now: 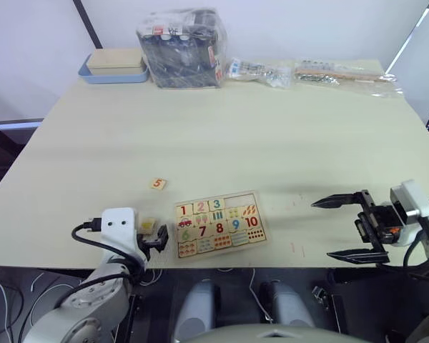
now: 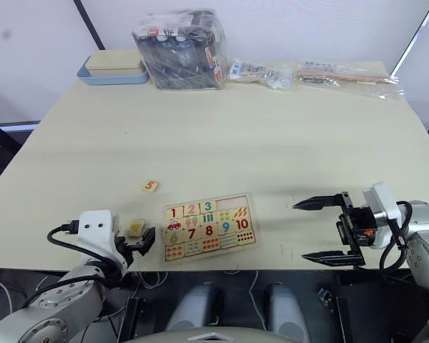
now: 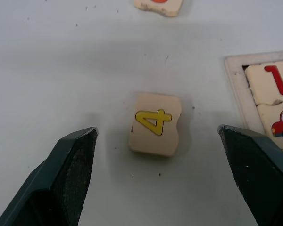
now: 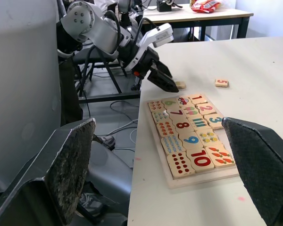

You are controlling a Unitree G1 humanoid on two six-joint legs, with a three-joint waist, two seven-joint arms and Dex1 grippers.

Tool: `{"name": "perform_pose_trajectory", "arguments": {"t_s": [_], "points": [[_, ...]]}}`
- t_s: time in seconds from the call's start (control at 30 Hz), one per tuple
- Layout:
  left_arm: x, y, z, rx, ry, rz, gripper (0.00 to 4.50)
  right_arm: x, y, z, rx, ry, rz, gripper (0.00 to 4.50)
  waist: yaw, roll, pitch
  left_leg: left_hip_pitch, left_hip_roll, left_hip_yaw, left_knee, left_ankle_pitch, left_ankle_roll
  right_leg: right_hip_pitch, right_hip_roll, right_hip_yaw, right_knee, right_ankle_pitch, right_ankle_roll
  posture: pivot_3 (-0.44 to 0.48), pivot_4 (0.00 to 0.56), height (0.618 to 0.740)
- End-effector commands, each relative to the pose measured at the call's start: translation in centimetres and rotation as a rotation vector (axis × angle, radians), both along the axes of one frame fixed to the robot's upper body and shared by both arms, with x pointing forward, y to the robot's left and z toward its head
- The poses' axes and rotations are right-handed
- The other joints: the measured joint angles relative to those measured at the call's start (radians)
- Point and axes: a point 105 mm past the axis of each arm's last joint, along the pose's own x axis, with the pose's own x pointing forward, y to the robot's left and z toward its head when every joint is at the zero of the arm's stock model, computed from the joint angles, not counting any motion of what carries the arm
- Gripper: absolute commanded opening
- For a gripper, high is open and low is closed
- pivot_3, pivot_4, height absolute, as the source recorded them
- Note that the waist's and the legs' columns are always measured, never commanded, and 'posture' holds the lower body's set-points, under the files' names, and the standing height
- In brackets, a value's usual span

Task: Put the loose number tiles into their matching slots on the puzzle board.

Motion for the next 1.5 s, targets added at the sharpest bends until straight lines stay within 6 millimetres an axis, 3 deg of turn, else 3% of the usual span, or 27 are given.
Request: {"name": "perform_pose_trajectory", "arguments": {"t_s": [0.03,0.13,0.23,0.87,0.97,1.07,1.1,1.27,1.5], "points": [[-0.3,0.1,1.1,0.026,-0.038,-0.007,4.35,-0.2,0.2,0.8,0.0,-0.048,0.012,4.5,0.0,0.0,0.0,0.0,0.0,0.0,0.0,0.0,0.0,0.0,0.0,0.0,0.0,0.0,0.0,0.0,0.15,0.74],[-0.4,0.1,0.9,0.023,-0.031,-0.015,4.35,-0.1,0.2,0.8,0.001,-0.048,0.012,4.5,0.0,0.0,0.0,0.0,0.0,0.0,0.0,0.0,0.0,0.0,0.0,0.0,0.0,0.0,0.0,0.0,0.15,0.74],[-0.3,0.2,0.9,0.025,-0.03,-0.022,3.68,0.0,0.3,0.8,0.001,-0.048,0.01,4.5,0.0,0.0,0.0,0.0,0.0,0.0,0.0,0.0,0.0,0.0,-0.001,0.0,0.0,0.0,0.0,0.0,0.15,0.74],[0.0,0.7,-0.1,0.034,-0.003,-0.072,3.68,0.0,0.5,0.7,0.0,-0.051,0.002,4.5,0.0,0.0,0.0,-0.001,0.0,0.0,0.0,0.0,0.0,-0.001,-0.006,-0.001,-0.001,0.0,0.0,0.0,0.15,0.74],[0.1,0.7,-0.2,0.031,-0.003,-0.078,2.83,0.0,0.5,0.7,-0.002,-0.052,0.0,4.5,0.0,0.0,0.0,-0.001,0.0,0.0,0.0,0.0,0.0,-0.001,-0.007,-0.001,-0.001,0.0,0.0,0.0,0.15,0.74],[0.0,0.8,-0.3,0.043,-0.002,-0.084,1.25,0.1,0.5,0.7,-0.003,-0.052,-0.001,4.5,0.0,0.0,0.0,-0.001,0.0,0.0,-0.001,0.0,0.0,-0.001,-0.007,-0.001,-0.001,0.0,0.0,0.0,0.15,0.74],[0.0,0.9,-0.3,0.047,-0.003,-0.085,0.96,0.1,0.5,0.7,-0.003,-0.052,-0.002,4.5,0.0,0.0,0.0,-0.001,0.0,0.0,-0.001,0.0,0.0,-0.001,-0.008,-0.001,-0.001,0.0,0.0,0.0,0.15,0.74],[0.0,1.3,0.2,0.062,-0.032,-0.087,0.95,0.2,0.7,0.6,-0.001,-0.056,-0.007,4.5,0.0,0.0,0.0,-0.001,0.0,0.0,-0.001,0.0,0.0,-0.001,-0.008,-0.001,-0.001,0.0,0.0,0.0,0.15,0.74],[0.3,1.4,3.3,0.081,-0.122,-0.242,0.95,0.6,1.1,0.9,0.02,-0.086,-0.032,4.5,0.0,0.001,0.001,-0.003,0.0,-0.001,-0.001,0.0,0.0,-0.003,-0.008,-0.002,-0.001,0.0,0.0,0.0,0.15,0.74]]}}
